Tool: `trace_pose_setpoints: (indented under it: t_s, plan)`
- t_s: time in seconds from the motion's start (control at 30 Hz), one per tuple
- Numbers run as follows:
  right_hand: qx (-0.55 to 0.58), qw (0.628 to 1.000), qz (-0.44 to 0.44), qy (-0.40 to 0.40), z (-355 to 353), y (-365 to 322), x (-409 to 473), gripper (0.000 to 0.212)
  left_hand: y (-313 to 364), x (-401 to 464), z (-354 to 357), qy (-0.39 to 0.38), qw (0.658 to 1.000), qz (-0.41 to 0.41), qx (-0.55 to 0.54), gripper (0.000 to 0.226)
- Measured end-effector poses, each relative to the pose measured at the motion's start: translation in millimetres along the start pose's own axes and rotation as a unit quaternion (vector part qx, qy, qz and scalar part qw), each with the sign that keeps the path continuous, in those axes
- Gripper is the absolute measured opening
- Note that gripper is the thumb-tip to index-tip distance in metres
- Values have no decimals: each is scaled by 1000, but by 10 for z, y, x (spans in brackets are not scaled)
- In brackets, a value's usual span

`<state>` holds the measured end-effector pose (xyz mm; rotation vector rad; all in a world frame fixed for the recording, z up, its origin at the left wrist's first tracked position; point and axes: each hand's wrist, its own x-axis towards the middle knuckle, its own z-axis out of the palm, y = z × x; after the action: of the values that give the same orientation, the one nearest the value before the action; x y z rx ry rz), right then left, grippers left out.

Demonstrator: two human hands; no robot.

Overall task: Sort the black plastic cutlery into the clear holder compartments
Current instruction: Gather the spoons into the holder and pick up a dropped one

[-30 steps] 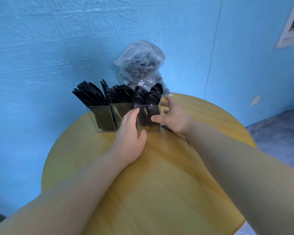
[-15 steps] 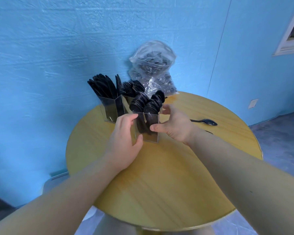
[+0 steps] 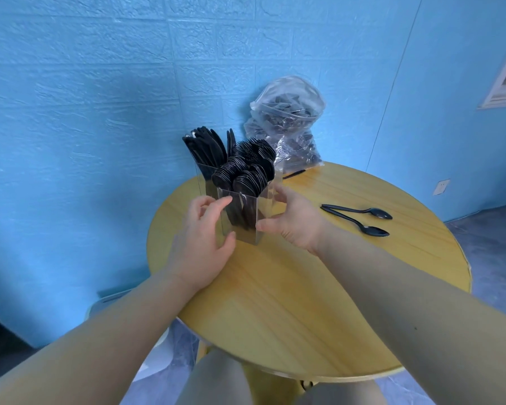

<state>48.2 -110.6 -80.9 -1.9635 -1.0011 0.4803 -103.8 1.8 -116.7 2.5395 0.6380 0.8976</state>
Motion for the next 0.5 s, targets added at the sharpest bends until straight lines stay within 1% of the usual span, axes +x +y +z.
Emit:
trace_pose_setpoints:
  t_s: [0.03, 0.07, 0.17, 0.23, 0.3, 0.33, 0.4, 0.47, 0.5]
  plan:
    - [-13, 1000, 2, 3, -27, 13, -21, 89, 25, -19, -1, 8, 1000, 4, 14, 58]
    - [-31, 999, -1, 12, -71, 26, -50, 85, 67, -38, 8, 13, 1000, 17, 16, 58]
    - [-103, 992, -30, 65, -290, 124, -169, 71, 286, -54, 99, 6, 997, 76, -1, 59]
    - [-158, 981, -36, 108, -479, 267, -233, 64, 509, -15, 198, -24, 995, 93, -13, 61]
    - [-226, 965, -17, 135, -677, 470, -266, 63, 720, 71, 354, -59, 993, 99, -21, 65]
    - [-268, 954, 3, 132, -775, 586, -268, 66, 810, 137, 450, -74, 992, 101, -20, 67]
    - [-341, 933, 56, 99, -949, 818, -254, 75, 957, 300, 661, -113, 990, 85, -10, 69]
    - [-368, 922, 108, 56, -1065, 1022, -208, 80, 1063, 490, 881, -154, 987, 50, 1, 69]
    - [-370, 920, 124, 38, -1100, 1103, -170, 79, 1101, 593, 996, -165, 986, 38, 9, 68]
